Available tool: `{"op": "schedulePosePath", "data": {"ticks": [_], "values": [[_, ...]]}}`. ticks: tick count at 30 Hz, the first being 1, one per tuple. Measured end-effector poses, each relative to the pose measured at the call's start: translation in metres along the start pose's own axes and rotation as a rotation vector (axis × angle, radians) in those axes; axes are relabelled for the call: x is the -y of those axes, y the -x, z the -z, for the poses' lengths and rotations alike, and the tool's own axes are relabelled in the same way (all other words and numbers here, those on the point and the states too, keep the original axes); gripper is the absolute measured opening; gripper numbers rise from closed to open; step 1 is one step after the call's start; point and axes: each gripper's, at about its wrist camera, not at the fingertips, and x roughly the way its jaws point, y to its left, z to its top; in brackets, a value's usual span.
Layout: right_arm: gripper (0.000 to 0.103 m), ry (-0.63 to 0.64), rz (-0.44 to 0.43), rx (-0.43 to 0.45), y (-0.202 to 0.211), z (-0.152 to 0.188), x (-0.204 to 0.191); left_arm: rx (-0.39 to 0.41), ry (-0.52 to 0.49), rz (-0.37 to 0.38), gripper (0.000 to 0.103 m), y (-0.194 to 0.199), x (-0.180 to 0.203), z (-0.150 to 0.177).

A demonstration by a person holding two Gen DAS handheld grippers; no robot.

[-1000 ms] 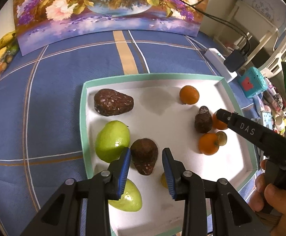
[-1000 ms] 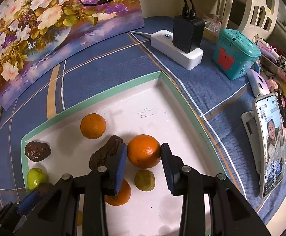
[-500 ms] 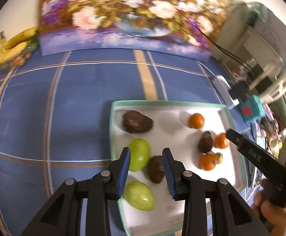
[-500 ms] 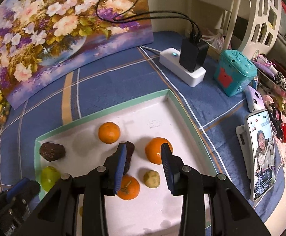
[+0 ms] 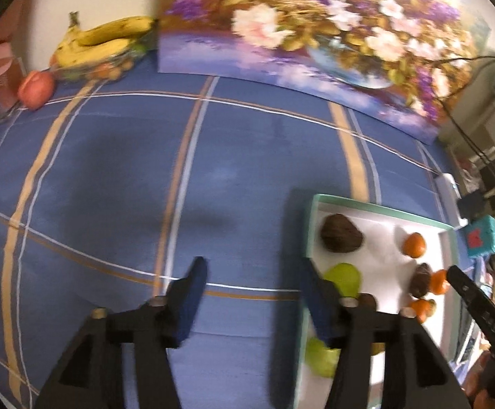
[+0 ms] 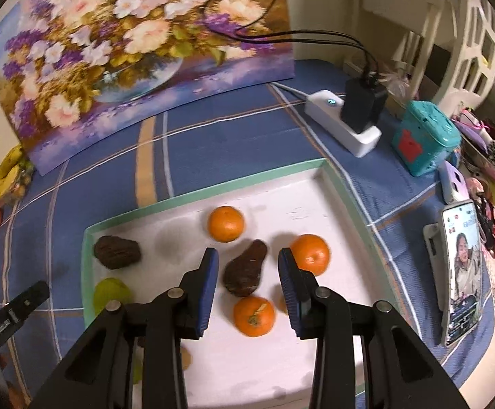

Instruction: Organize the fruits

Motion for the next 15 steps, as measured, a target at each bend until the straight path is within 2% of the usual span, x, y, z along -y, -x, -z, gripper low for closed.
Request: {"op": "schedulePosePath", "data": {"ticks": [2, 4, 6, 8, 13, 14, 15], "values": [[0.038, 0.016, -0.009, 0.002, 0.001, 0.000, -0.008, -0.001, 0.006, -0.014, 0.062, -0.001, -0.006, 0.000], [0.041, 0.036, -0.015, 0.004, 0.002, 0.000, -0.015, -0.002, 0.018, -0.033, 0.070, -0.001, -0.012, -0.001], [0.063, 0.048, -0.026, 0.004, 0.003, 0.000, -0.022, 0.002, 0.030, -0.052, 0.079, 0.000, -0.019, 0.000], [0.070, 0.054, -0.032, 0.003, 0.002, 0.001, -0.027, 0.008, 0.039, -0.072, 0.082, 0.001, -0.025, 0.001], [0.075, 0.081, -0.021, -0.005, 0.000, 0.005, -0.036, 0.016, 0.067, -0.092, 0.084, 0.004, -0.039, 0.005], [0.075, 0.083, -0.016, -0.006, -0.001, 0.006, -0.037, 0.021, 0.076, -0.091, 0.088, 0.005, -0.042, 0.006], [0.076, 0.084, -0.018, -0.007, -0.001, 0.006, -0.038, 0.027, 0.081, -0.092, 0.097, 0.006, -0.044, 0.007]]}}
